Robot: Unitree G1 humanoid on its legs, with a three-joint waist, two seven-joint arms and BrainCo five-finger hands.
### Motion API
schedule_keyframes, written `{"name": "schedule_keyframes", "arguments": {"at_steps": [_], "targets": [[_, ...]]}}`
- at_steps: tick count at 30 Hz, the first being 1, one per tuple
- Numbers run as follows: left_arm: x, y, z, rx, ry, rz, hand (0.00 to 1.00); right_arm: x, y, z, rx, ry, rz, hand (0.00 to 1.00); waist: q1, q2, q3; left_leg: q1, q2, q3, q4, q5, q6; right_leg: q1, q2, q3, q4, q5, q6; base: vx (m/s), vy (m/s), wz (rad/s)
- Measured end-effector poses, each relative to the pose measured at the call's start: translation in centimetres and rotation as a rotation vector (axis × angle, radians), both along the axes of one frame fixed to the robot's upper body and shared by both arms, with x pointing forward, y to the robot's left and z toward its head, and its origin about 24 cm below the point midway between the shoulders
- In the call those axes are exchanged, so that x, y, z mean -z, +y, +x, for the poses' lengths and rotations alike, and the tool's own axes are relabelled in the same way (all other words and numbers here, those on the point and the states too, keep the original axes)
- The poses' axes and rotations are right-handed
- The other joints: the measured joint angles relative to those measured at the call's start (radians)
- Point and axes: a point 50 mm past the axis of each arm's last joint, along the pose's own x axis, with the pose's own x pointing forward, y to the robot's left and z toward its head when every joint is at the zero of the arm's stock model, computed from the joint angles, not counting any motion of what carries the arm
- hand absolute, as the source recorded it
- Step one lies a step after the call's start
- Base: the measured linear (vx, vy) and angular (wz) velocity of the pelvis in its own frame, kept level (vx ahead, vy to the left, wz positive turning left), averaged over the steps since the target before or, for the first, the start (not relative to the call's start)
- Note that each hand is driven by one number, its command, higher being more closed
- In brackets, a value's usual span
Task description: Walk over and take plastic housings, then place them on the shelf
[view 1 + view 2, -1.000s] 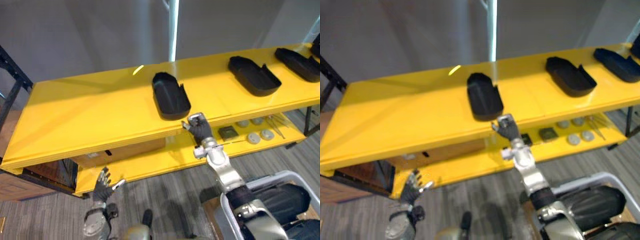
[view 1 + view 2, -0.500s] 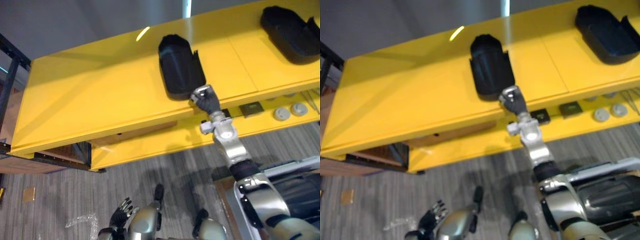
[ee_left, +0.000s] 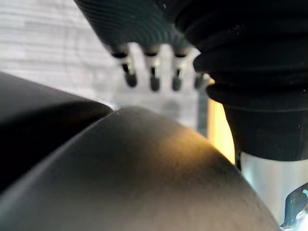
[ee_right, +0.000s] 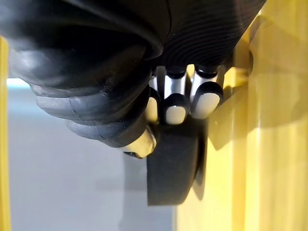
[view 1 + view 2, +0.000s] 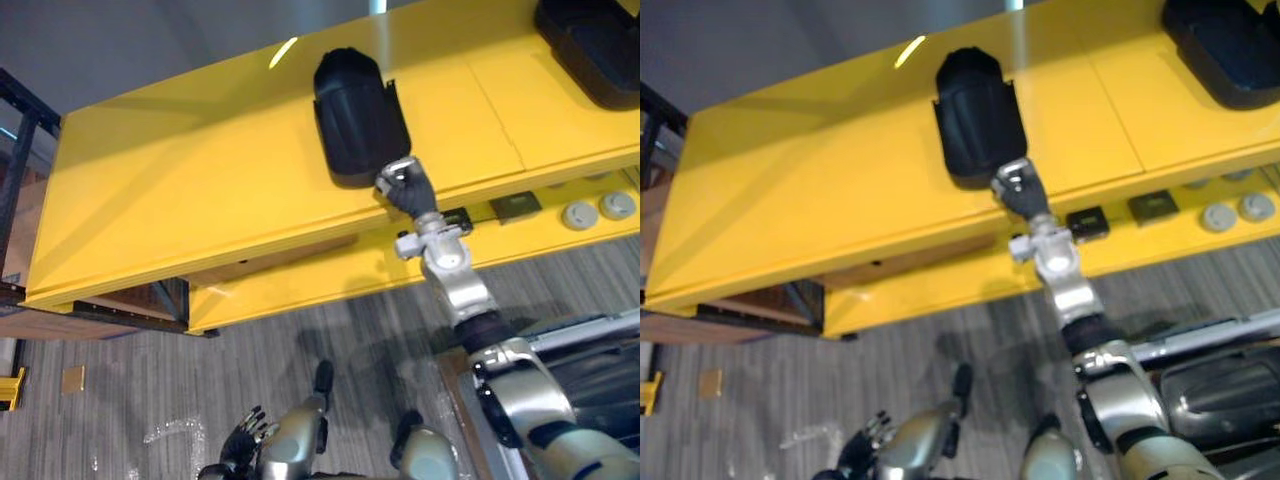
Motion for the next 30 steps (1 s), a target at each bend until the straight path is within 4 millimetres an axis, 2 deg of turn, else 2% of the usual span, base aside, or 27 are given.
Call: {"name": "schedule_keyframes", "arguments": {"at_steps": [3,8,13,22,30], "targets": [[-0.1,-0.1,0.5,0.005,-0.012,0.0,0.0,-1.3,0.5,0.3,-0.002,-0.042,0.003,1.0,0.002,0.009,0.031,-0.001,-0.001,-0.005,0.002,0.001,-0.001,-0.002,-0.002,-0.002,0.01,-0.004,-0.003,-0.02,-0.017,0.06],[0.0,-0.1,0.7,0.006,-0.005,0.0,0.0,-2.7,0.9,0.4,0.004,-0.088,0.017,1.0,0.006,0.011,0.032,-0.036,-0.004,-0.01,0.017,0.001,-0.002,-0.034,-0.006,-0.005,0.029,-0.009,-0.004,0.02,-0.014,0.04],[0.0,-0.1,1.0,-0.011,-0.006,-0.011,0.0,-3.1,0.7,0.9,0.046,-0.09,0.011,1.0,0.022,0.013,0.033,-0.037,-0.005,-0.011,0.02,0.001,-0.002,-0.034,-0.007,-0.005,0.03,-0.01,-0.005,0.0,0.0,0.0],[0.0,-0.1,1.1,-0.016,-0.007,-0.007,0.0,-3.2,0.3,1.3,0.111,-0.103,-0.016,1.0,0.027,0.013,0.033,-0.039,-0.005,-0.014,0.022,0.001,-0.001,-0.031,-0.007,-0.009,0.024,-0.009,-0.004,0.0,0.0,0.0],[-0.2,-0.1,1.3,-0.008,-0.023,-0.005,0.0,-5.1,0.3,1.4,0.139,-0.17,-0.012,1.0,0.023,0.013,0.033,-0.012,0.019,0.002,0.011,0.001,-0.002,0.011,0.027,0.0,-0.044,0.025,-0.006,0.01,-0.006,-0.07]]}}
